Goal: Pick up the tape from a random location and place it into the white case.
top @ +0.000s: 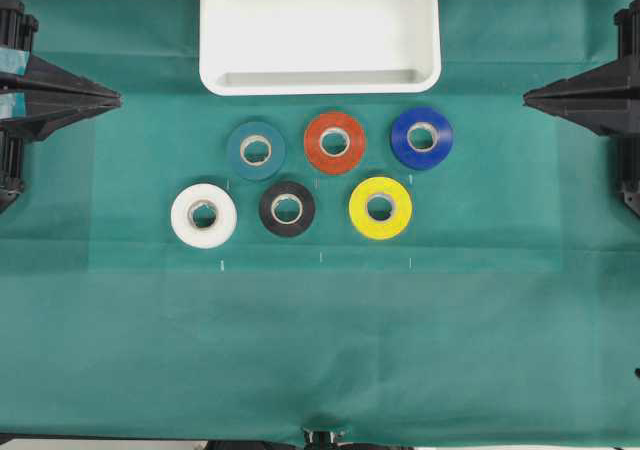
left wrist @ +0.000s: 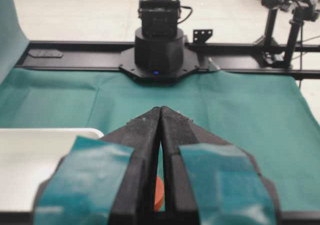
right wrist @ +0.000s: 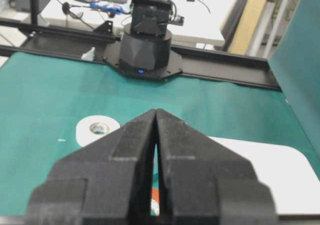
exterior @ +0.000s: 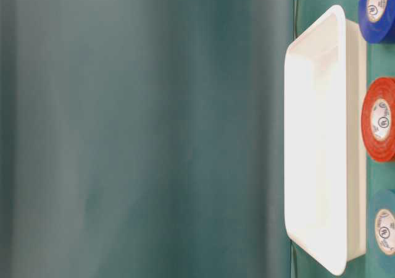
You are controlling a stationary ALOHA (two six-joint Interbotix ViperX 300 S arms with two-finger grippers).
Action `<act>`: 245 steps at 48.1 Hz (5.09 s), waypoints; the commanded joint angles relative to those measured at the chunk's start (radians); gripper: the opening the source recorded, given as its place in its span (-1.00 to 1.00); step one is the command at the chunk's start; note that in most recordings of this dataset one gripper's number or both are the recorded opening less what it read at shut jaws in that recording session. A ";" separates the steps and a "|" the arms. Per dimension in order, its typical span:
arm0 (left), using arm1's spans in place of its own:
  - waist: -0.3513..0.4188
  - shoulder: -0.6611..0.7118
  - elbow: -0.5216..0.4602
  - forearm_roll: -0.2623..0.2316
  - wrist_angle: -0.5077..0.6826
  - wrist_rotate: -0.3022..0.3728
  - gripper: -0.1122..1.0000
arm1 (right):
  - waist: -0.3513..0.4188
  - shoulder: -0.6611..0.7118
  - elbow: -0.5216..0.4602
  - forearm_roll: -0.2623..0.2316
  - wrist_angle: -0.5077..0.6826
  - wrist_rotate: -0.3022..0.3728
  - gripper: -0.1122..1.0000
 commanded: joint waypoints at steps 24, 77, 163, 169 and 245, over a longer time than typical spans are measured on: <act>-0.002 0.009 -0.014 -0.003 -0.011 -0.009 -0.42 | -0.003 0.008 -0.026 -0.002 -0.003 -0.002 -0.80; -0.009 0.043 -0.017 -0.009 -0.032 -0.038 0.78 | -0.003 0.009 -0.028 -0.003 0.008 -0.003 -0.80; 0.029 1.062 -0.942 -0.006 0.015 -0.006 0.77 | -0.003 0.008 -0.026 -0.014 -0.006 -0.005 -0.80; 0.029 1.074 -0.954 -0.006 0.020 -0.005 0.77 | -0.003 0.008 -0.026 -0.014 -0.008 -0.005 -0.80; 0.025 1.269 -1.391 -0.002 0.979 0.034 0.77 | 0.003 0.011 -0.026 -0.014 -0.011 0.000 -0.80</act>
